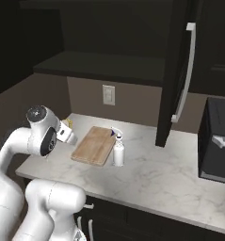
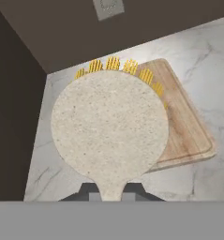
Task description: Grab the spray bottle from the cabinet, then place it next to the cutting board for sanitizing. Then grab the dish brush from the countertop next to the sink and place it next to the cutting board.
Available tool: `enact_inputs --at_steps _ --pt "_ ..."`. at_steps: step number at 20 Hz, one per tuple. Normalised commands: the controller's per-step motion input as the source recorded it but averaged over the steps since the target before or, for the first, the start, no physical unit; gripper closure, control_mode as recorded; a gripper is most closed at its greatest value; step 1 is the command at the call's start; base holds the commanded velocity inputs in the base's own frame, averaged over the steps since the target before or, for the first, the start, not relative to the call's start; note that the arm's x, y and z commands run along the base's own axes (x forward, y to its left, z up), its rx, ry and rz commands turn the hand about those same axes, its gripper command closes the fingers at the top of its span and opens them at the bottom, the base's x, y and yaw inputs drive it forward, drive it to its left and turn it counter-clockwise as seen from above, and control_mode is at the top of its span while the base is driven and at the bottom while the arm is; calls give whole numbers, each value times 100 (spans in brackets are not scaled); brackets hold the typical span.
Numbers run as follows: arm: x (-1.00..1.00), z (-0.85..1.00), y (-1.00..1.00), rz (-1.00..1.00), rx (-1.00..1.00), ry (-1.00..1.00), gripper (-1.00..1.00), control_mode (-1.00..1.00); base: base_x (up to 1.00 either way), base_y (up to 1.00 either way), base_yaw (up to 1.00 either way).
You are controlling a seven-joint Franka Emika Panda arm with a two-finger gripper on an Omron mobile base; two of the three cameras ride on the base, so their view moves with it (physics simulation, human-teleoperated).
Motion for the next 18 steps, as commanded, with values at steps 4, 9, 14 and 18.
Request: enact_inputs --at_steps 4,9,14,18 --pt "97 -43 16 4 -3 26 100 -100 0 0 0" --pt "82 -24 35 0 -10 12 100 -100 0 0 0" --pt "72 -28 16 0 -7 16 100 -100 0 0 0" --pt "48 -25 0 3 0 12 100 -100 0 0 0"
